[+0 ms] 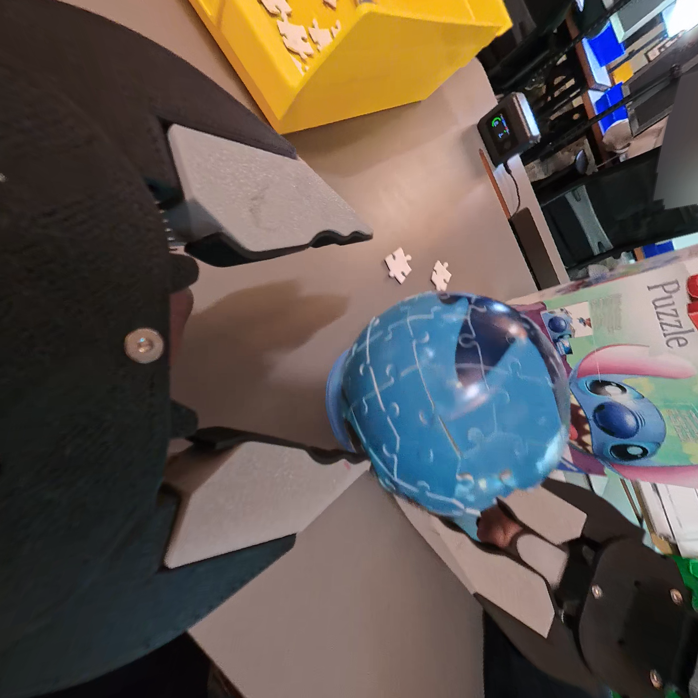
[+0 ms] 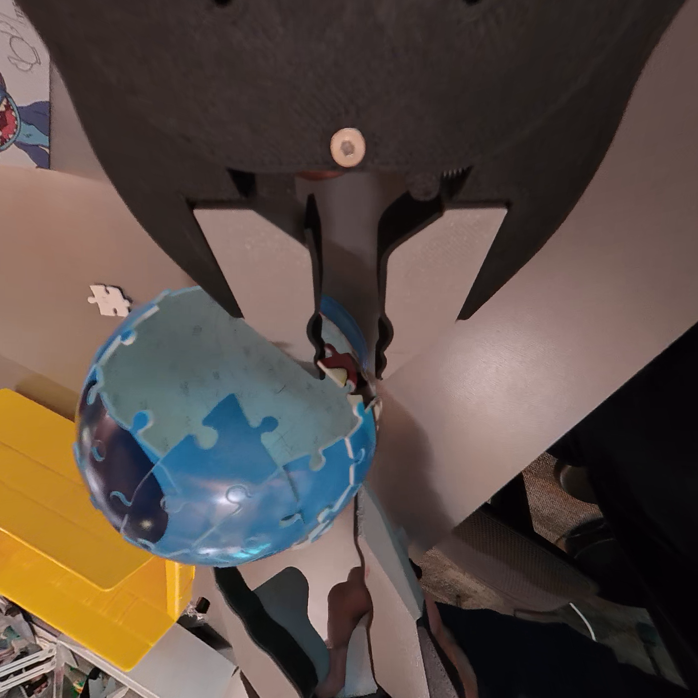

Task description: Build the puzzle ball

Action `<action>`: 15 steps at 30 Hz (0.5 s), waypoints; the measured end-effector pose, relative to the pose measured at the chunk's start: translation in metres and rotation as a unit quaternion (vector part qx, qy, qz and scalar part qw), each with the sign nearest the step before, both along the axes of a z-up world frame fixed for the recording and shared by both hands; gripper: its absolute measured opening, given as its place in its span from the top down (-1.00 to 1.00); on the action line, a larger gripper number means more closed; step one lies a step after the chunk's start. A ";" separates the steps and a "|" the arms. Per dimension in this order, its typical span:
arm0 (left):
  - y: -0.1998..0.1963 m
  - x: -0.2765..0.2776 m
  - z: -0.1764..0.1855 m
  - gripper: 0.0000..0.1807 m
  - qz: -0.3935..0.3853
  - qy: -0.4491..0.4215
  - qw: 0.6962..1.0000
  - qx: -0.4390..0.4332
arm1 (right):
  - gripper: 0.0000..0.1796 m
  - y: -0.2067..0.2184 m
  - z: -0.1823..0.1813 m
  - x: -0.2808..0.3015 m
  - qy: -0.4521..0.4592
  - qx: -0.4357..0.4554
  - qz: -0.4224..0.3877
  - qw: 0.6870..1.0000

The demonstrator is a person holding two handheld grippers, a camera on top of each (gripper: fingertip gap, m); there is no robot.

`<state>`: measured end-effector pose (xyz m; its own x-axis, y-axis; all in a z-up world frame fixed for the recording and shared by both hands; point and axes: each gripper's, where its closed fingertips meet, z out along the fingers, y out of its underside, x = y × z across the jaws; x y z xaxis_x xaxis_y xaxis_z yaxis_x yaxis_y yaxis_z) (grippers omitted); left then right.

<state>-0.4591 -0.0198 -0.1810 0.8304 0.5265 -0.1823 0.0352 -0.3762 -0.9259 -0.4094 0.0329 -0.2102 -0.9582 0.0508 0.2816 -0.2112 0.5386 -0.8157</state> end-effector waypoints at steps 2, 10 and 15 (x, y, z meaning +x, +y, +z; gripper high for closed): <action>0.007 0.007 0.002 -0.19 -0.008 0.006 1.000 -0.002 | 0.75 -0.002 0.001 0.003 -0.002 -0.002 0.008 1.000; 0.021 0.007 -0.001 -0.21 -0.014 0.050 0.997 -0.054 | 0.83 -0.005 0.001 0.004 0.002 0.000 0.009 1.000; 0.022 0.007 -0.003 -0.21 -0.016 0.042 0.998 -0.046 | 0.82 -0.005 0.001 0.004 0.002 0.001 0.011 1.000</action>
<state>-0.4523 0.0024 -0.1838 0.8260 0.4779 -0.2989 -0.0546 -0.4600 -0.8862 -0.4052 0.0283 -0.2096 -0.9577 0.0300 0.2861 -0.2264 0.5352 -0.8138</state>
